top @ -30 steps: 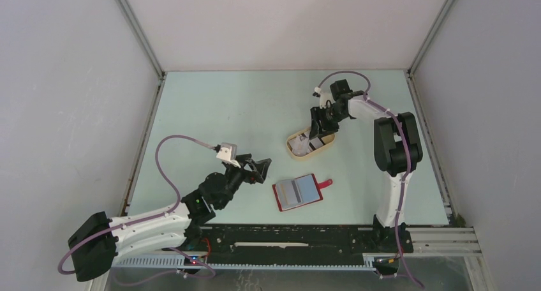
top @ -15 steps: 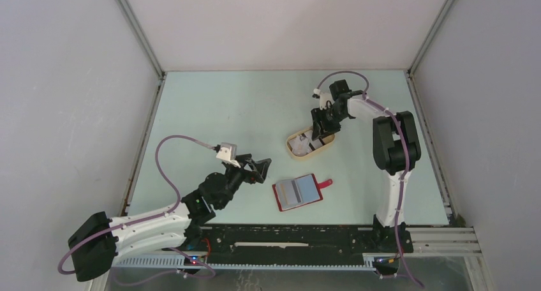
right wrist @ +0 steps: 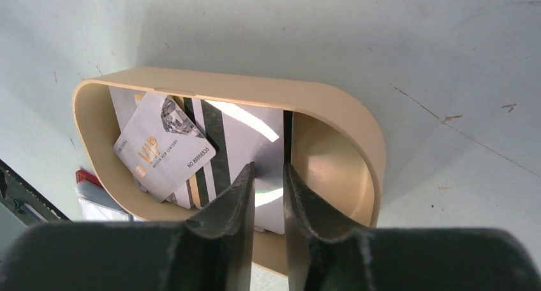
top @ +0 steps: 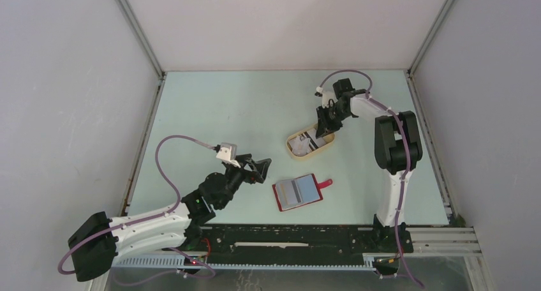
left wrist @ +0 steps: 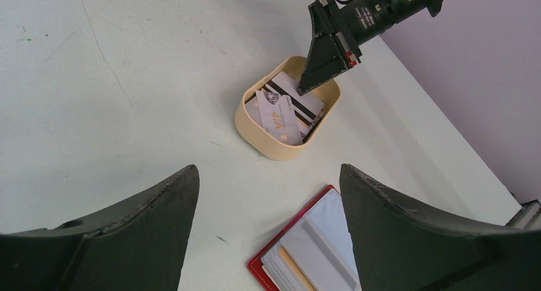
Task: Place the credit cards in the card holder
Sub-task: Pick up the credit card from the storage box.
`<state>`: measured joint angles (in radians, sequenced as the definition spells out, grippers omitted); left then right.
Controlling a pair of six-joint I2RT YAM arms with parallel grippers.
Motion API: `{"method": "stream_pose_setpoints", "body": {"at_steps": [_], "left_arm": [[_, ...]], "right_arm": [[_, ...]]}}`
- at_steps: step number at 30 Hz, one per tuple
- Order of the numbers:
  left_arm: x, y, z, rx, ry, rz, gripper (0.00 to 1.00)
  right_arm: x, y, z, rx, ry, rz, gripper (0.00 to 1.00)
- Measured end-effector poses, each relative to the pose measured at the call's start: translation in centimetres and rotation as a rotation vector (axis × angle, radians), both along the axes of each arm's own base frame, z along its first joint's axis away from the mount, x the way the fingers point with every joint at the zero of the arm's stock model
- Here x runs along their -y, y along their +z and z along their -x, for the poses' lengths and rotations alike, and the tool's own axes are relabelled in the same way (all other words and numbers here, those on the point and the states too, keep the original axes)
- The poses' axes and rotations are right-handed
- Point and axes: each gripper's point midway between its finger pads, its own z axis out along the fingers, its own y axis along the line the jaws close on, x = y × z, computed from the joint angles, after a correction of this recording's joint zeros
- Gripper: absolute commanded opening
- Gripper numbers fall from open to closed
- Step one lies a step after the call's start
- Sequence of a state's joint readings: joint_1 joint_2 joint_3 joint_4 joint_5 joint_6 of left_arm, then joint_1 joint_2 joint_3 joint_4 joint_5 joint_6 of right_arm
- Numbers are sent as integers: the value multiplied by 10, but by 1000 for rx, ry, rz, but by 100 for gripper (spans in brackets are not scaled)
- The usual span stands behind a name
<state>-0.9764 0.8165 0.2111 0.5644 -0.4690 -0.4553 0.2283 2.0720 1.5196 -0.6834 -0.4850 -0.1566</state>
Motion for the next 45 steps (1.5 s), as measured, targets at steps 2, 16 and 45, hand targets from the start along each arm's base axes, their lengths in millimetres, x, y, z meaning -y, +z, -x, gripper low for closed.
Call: {"method": "stream_pose_setpoints", "body": {"at_steps": [2,16,45], "left_arm": [[0,0,0,0,0,0,86],[0,0,0,0,0,0,86],[1,1,0,2,-5,2,99]], "right_arm": [[1,1,0,-1,-1,-8,19],[6,14,-4,23,-4,-49,1],[9,74,1,65,1,-325,0]]}}
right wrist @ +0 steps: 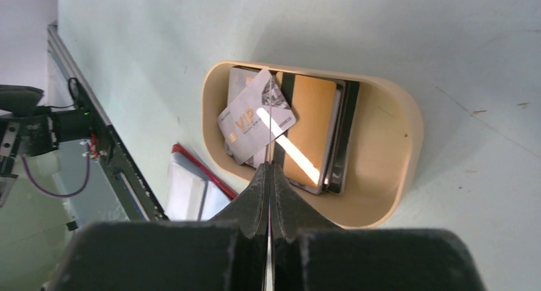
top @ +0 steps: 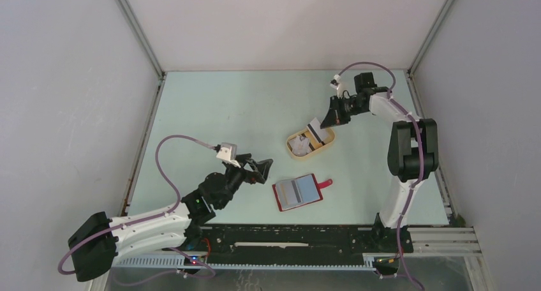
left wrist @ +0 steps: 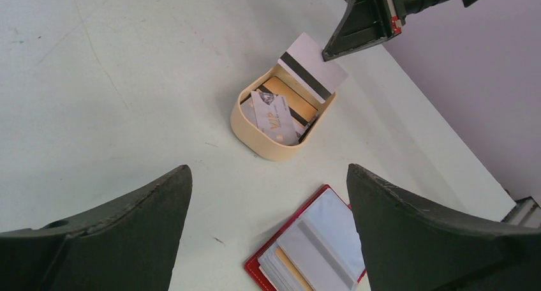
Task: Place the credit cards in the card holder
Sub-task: Pick up the credit card from the storage box.
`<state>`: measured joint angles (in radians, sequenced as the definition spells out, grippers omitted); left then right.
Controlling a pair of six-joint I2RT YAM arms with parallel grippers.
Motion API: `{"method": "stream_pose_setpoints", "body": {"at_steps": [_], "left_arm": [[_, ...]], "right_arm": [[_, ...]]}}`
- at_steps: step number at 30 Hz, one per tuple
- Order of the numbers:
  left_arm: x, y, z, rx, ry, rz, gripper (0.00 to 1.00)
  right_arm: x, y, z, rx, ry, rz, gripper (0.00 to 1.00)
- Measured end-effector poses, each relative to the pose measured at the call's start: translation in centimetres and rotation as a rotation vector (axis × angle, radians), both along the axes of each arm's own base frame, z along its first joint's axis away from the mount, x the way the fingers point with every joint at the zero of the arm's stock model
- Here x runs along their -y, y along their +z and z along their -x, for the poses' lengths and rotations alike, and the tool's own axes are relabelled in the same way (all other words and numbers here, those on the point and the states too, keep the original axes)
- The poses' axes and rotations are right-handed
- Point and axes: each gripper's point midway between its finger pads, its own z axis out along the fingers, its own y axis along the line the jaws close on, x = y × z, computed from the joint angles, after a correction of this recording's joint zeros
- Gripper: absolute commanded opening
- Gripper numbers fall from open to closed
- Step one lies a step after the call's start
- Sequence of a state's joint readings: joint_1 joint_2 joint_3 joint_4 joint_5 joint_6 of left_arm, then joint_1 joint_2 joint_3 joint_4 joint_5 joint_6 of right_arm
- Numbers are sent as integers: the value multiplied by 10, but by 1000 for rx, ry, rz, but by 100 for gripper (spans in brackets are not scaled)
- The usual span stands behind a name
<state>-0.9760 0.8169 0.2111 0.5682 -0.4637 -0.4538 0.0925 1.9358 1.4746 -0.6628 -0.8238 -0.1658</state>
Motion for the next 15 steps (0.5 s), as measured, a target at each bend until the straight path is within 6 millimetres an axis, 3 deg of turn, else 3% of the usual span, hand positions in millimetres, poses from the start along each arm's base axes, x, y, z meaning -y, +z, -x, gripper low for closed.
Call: {"method": "stream_pose_setpoints", "body": {"at_steps": [6,11,15], "left_arm": [[12,10,6,22,-76,35,100],[29,10,10,-10,-154,74,100],[42,31,1,-34,-181,170,99]], "right_arm": [[-6,16,20,-42,7,-94,0],[-15,50,41,-28,22,-202,0],[-21,80,64,-5,37,-285,0]]}}
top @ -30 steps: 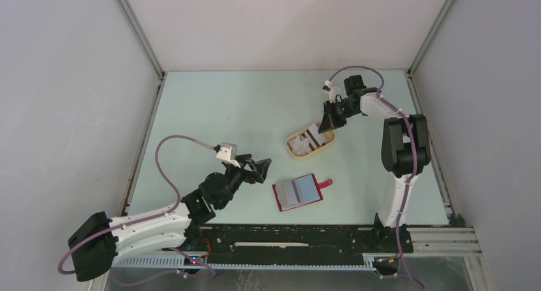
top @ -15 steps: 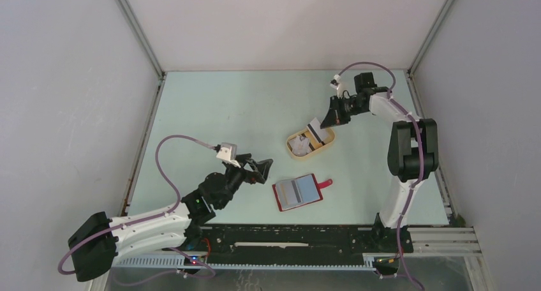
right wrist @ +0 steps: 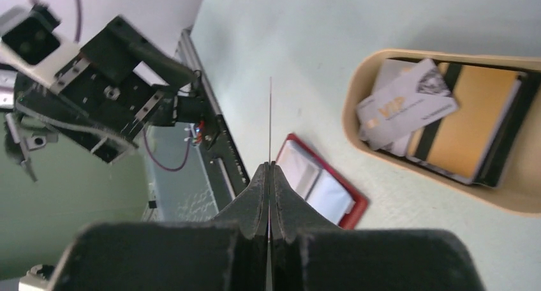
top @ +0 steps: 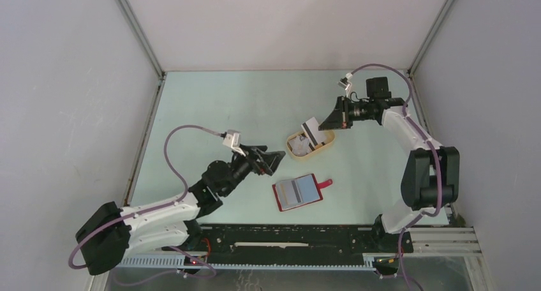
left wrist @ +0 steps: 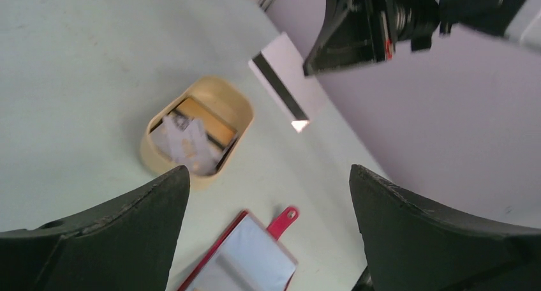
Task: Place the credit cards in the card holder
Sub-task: Pick up the credit card from the storage box, then insert the credit card into the card holder.
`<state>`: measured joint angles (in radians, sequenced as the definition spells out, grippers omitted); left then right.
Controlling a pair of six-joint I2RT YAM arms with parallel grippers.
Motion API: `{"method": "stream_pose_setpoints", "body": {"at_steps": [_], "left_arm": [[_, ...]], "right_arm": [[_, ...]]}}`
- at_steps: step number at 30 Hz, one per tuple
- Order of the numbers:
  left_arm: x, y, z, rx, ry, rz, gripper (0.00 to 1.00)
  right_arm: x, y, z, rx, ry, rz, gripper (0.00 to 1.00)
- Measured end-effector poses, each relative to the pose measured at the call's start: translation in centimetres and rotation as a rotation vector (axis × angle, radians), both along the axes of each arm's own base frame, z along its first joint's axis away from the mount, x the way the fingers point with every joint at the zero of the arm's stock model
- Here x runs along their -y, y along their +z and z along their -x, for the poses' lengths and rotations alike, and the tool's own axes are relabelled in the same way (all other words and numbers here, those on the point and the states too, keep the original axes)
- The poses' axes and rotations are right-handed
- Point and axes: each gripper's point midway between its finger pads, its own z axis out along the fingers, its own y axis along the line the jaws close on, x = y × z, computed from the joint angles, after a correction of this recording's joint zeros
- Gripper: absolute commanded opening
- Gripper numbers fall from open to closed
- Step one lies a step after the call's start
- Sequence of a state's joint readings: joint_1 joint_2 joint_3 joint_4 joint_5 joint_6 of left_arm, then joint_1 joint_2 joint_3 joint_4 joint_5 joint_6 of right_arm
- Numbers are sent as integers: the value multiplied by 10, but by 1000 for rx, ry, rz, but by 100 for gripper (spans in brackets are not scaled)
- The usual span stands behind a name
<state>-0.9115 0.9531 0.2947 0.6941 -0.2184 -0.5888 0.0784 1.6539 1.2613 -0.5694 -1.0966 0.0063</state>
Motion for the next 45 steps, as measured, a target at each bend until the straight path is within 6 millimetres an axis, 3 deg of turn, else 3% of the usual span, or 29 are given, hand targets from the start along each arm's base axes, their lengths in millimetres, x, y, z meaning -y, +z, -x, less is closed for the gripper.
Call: {"method": "stream_pose_setpoints", "body": {"at_steps": [5,11,24,27,30,32,33,36,38,40,45], "left_arm": [[17,34,-22,-35,-26,165,89],[35,35,-35,-97,-78,266,79],[72,59,-35,-112,-241,413,48],[77,57,-37,-125,-256,422,30],[81,54,-36,-140,-274,429,2],[82,53,-36,-146,-282,438,0],[82,55,-35,-141,-292,443,0],[83,59,-33,-127,-316,454,0],[82,63,-31,-110,-334,460,0],[81,67,-27,-90,-360,465,0],[77,58,-13,-83,-432,430,0]], "right_arm": [[-5,30,21,40,26,-81,0],[-14,51,44,71,68,-136,0],[-32,63,65,86,145,-168,0],[-33,64,67,85,154,-172,0],[-34,64,68,85,157,-172,0],[-34,63,68,86,158,-171,0],[-34,62,68,88,157,-169,2],[-34,62,70,109,175,-173,37],[-34,61,74,142,196,-168,52],[-35,60,82,185,224,-154,60],[-44,66,113,331,330,-119,59]]}}
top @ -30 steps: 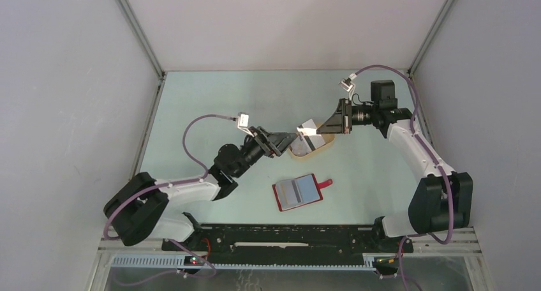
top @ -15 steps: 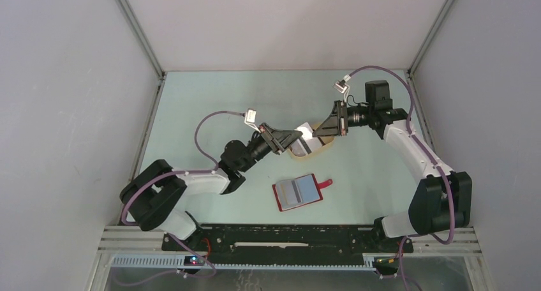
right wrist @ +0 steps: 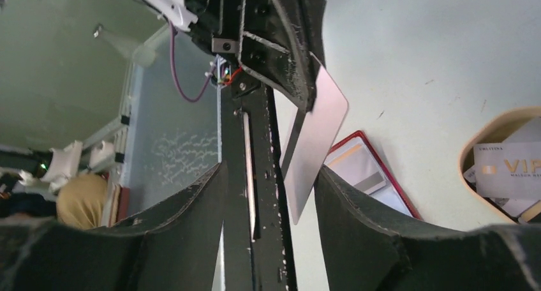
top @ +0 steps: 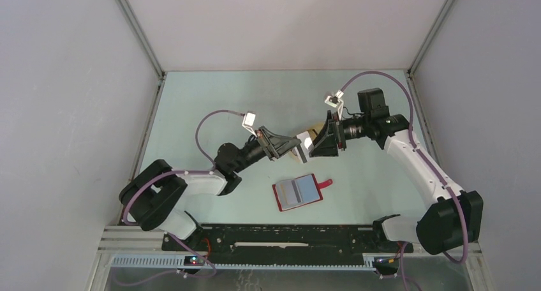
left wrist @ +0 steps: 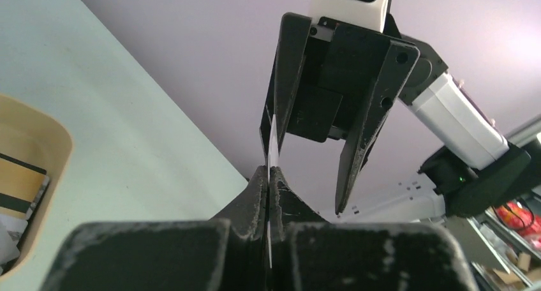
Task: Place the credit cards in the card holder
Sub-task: Insert the credit card into the card holder.
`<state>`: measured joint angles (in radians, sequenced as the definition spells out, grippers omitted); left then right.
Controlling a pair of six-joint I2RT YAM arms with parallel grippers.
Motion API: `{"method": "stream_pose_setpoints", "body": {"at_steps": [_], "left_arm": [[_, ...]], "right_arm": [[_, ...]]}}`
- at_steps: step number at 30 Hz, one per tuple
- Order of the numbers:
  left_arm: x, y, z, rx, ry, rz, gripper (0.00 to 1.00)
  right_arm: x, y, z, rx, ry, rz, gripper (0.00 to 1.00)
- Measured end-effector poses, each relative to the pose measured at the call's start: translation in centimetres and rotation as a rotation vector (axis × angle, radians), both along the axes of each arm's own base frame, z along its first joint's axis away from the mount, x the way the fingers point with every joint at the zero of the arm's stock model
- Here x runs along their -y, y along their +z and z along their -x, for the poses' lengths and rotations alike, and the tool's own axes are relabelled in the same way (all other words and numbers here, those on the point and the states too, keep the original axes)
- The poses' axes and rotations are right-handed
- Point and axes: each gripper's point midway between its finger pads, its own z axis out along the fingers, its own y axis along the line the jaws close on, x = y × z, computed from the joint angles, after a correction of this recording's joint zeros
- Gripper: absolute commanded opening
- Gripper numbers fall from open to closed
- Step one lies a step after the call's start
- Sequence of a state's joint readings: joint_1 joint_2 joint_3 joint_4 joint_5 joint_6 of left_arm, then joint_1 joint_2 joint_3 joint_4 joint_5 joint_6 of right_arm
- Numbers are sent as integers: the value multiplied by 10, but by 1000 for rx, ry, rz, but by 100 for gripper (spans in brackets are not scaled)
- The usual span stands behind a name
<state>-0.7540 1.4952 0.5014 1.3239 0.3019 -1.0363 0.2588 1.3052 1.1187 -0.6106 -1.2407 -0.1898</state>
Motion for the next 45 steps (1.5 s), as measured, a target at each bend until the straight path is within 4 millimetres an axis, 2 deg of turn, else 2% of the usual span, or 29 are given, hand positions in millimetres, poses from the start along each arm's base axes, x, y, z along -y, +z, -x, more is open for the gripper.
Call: {"method": "stream_pose_setpoints", "body": {"at_steps": [4,12,14,18,20,24,27,30,36,38,42,45], "left_arm": [[-2,-2,15,28,-58,-22,0],[-1,-2,31,71,-131,-46,0],[-1,-3,33,73,-139,-48,0],[0,-3,36,80,-155,-48,1],[0,-2,36,83,-159,-47,13],[-1,-6,38,76,-160,-51,44],[-10,-22,41,49,-135,-71,54],[-25,-37,48,24,-91,-99,57],[-46,-36,53,47,9,-146,54],[-47,-41,54,38,35,-185,46],[-42,-73,63,-28,49,-308,25],[-40,-107,67,-95,52,-414,17]], "right_arm": [[-5,-4,13,56,49,22,52],[-8,-10,18,68,66,49,37],[-9,-9,19,57,69,44,28],[-10,-10,19,30,78,34,0],[-11,-11,20,6,84,28,0],[-10,-12,21,-21,98,8,0],[-5,-19,24,-40,90,-15,0],[8,-45,36,-94,40,-23,0],[19,-86,58,-167,-59,-4,0],[20,-96,58,-204,-86,3,0],[17,-117,45,-318,-124,27,0],[17,-140,41,-424,-141,66,0]]}}
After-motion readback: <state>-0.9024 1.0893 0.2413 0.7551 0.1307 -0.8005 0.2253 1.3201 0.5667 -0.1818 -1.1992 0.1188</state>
